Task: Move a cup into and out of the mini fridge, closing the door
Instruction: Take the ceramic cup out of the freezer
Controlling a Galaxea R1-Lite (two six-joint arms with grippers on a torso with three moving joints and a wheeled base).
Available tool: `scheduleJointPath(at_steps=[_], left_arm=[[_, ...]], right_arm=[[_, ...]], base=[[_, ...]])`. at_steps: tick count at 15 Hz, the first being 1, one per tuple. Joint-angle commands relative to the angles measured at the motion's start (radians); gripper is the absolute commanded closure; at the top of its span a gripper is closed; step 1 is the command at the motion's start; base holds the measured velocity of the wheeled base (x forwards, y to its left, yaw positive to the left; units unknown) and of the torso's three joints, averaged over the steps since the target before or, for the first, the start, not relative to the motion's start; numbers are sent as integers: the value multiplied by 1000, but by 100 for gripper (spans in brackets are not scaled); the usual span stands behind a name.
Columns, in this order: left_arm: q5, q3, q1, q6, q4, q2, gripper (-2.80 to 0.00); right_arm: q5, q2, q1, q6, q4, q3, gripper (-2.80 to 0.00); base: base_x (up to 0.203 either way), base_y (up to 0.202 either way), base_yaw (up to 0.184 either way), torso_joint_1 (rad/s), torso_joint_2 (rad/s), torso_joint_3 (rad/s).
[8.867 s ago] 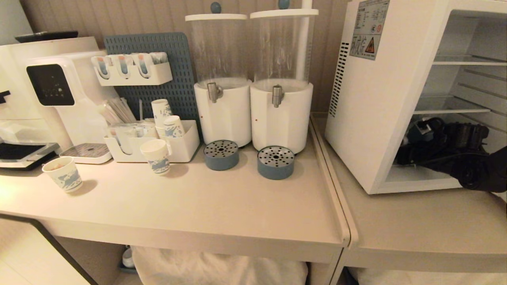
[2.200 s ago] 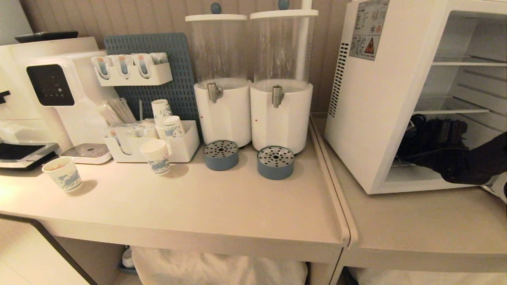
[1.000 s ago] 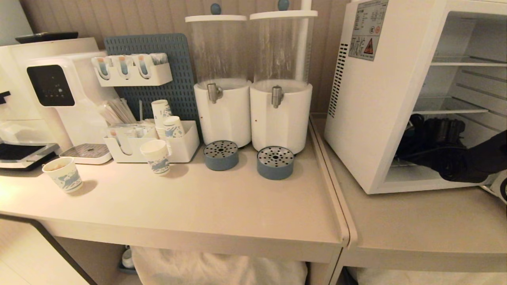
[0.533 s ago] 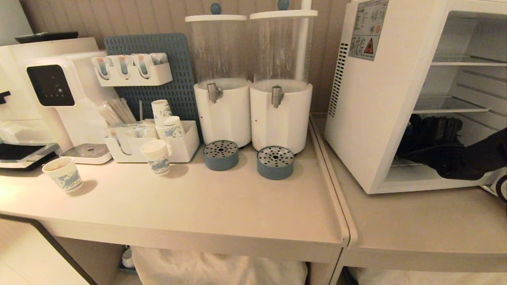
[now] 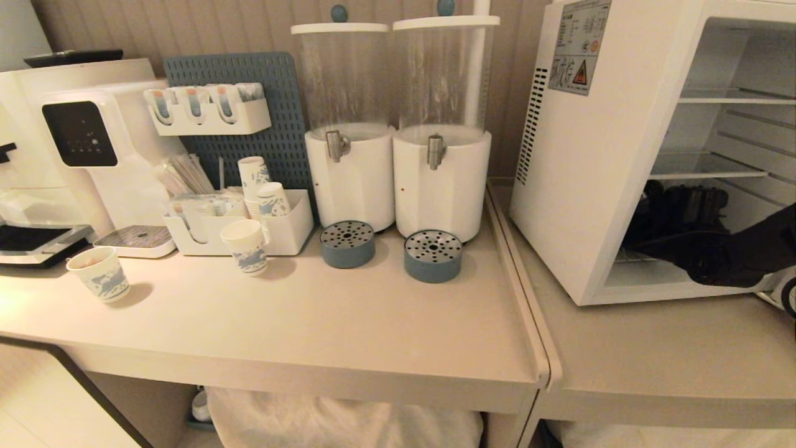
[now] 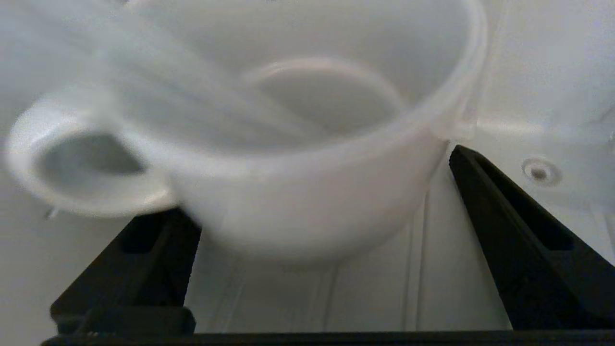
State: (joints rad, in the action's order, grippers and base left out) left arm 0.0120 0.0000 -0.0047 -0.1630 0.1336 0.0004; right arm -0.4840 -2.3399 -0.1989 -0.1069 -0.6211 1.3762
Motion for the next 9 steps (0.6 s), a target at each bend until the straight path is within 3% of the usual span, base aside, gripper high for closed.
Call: scheduleJointPath(at_steps=[1, 9], left_arm=[[0, 40, 0, -1, 1, -5, 0], [0, 40, 0, -1, 1, -5, 0]], right_arm=[[-7, 15, -3, -6, 4, -48, -280], [-18, 62, -25, -22, -40, -170, -280]], base=[[0, 0, 0, 0, 0, 0], [0, 0, 0, 0, 0, 0]])
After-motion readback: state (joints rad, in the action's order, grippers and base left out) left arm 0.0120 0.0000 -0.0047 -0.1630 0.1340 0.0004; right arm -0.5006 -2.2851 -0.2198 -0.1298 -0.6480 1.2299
